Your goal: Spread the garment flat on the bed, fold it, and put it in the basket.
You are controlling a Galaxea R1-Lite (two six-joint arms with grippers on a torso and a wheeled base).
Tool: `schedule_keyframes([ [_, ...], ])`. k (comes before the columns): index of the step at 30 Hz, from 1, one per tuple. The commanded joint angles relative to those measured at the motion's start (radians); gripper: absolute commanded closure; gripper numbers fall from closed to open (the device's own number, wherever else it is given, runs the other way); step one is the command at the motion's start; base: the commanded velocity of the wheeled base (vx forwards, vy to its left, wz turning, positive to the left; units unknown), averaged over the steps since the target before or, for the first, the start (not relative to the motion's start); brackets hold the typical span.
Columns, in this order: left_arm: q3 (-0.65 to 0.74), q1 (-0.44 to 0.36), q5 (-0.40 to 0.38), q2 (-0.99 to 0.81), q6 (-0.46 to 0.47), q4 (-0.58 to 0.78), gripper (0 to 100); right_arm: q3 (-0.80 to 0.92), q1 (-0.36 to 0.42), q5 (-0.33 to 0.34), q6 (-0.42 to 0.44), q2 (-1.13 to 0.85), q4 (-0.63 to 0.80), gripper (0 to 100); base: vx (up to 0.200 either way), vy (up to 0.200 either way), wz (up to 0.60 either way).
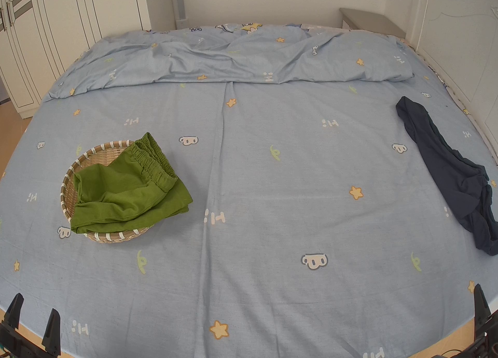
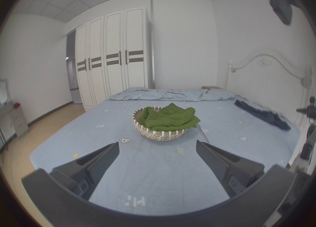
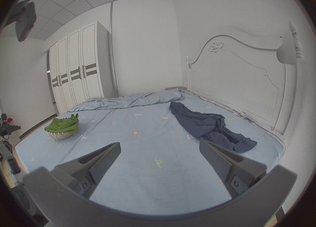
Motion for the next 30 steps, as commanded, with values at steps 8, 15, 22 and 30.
schedule_keyframes([
  [8, 0.018, -0.008, -0.009, -0.024, 0.014, 0.013, 0, 0.014, 0.01, 0.047, -0.043, -0.031, 0.039, 0, 0.0, 0.0, 0.0],
  [15, 0.018, -0.008, -0.015, -0.024, 0.009, 0.013, 0, 0.016, 0.007, 0.047, -0.037, -0.031, 0.033, 0, 0.0, 0.0, 0.0],
  [22, 0.018, -0.008, -0.015, -0.024, 0.011, 0.013, 0, 0.017, 0.007, 0.047, -0.039, -0.031, 0.031, 0, 0.0, 0.0, 0.0],
  [30, 0.018, -0.007, -0.013, -0.024, 0.015, 0.015, 0, 0.017, 0.007, 0.047, -0.039, -0.031, 0.031, 0, 0.0, 0.0, 0.0],
])
